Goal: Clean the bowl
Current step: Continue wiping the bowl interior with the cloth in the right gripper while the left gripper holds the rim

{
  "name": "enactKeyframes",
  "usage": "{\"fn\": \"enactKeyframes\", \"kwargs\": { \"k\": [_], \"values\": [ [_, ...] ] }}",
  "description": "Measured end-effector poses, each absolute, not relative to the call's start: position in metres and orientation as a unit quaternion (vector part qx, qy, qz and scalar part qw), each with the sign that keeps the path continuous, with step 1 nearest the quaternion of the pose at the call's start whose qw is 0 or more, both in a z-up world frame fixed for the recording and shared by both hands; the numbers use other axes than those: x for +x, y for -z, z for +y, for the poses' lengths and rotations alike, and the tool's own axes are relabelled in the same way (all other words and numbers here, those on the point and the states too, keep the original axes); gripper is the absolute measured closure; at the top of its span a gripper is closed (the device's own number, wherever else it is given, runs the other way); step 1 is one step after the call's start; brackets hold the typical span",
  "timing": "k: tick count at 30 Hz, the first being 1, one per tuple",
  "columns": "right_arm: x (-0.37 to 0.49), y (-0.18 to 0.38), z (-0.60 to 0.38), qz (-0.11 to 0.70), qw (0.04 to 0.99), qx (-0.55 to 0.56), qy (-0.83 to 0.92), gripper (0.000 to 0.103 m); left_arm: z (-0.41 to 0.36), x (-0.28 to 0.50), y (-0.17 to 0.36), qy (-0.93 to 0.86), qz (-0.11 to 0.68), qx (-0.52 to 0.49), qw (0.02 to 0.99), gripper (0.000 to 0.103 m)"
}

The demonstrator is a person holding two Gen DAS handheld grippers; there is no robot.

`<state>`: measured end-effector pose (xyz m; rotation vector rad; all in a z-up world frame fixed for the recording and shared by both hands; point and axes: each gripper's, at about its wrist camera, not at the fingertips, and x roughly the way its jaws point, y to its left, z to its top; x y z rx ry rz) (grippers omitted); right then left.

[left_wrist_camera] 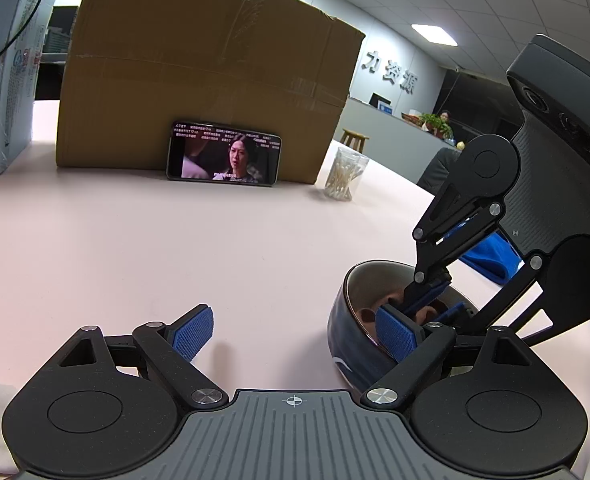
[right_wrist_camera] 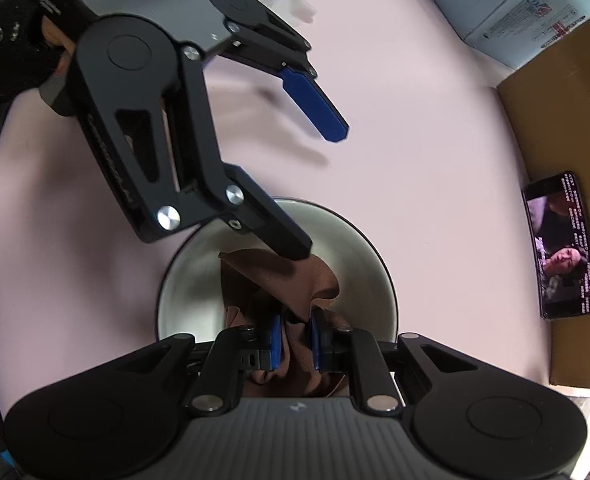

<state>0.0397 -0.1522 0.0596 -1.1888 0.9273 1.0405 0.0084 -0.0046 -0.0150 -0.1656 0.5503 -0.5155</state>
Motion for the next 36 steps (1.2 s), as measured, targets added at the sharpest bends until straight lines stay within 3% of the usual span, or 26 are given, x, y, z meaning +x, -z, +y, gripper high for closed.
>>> {"fn": "enactKeyframes", "kwargs": {
  "k": [36],
  "values": [
    [0.046, -0.06, -0.162, 0.401, 0.629, -0.487, -0.454, 0.087, -0.009, 0.003, 0.014, 0.251, 0.267, -0.079, 0.927, 0.013]
  ]
}}
